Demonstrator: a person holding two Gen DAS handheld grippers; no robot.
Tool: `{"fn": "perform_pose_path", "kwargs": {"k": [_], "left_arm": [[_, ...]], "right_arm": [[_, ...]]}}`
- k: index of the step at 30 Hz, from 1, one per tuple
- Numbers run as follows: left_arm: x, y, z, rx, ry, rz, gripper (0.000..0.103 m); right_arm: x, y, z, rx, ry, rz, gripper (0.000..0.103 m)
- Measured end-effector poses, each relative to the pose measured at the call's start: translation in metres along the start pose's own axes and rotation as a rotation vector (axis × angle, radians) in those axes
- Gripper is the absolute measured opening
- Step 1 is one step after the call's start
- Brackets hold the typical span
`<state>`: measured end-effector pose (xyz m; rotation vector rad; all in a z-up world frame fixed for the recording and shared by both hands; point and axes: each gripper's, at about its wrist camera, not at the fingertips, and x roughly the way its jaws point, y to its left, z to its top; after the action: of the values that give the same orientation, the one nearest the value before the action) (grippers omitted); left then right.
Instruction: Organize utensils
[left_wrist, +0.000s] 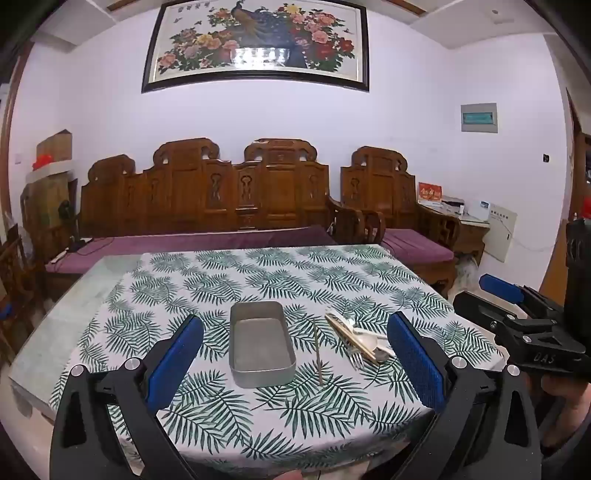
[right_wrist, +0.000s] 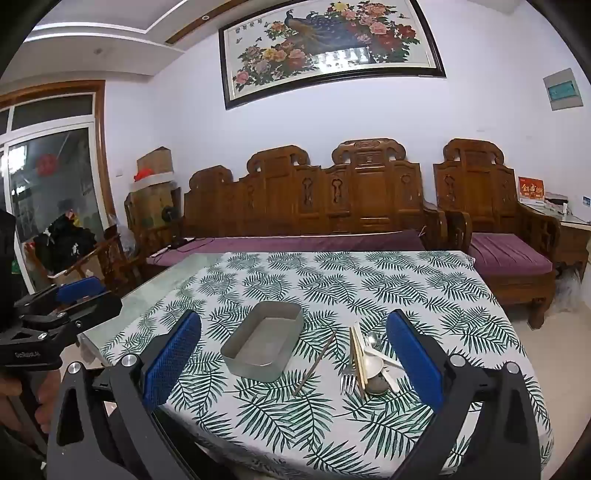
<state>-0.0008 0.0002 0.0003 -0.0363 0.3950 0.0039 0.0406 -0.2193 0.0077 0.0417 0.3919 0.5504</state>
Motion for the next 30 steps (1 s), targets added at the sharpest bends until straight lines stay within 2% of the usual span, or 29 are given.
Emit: {"fn": "perform_pose_path", "kwargs": {"k": [30], "left_arm": [[-0.0039,0.0008,0.0015,0.002,-0.008,-0.002,0.096]], "right_arm": [[-0.0023,-0.0015,0.0009,0.0,-0.005,0.006,0.1]]}}
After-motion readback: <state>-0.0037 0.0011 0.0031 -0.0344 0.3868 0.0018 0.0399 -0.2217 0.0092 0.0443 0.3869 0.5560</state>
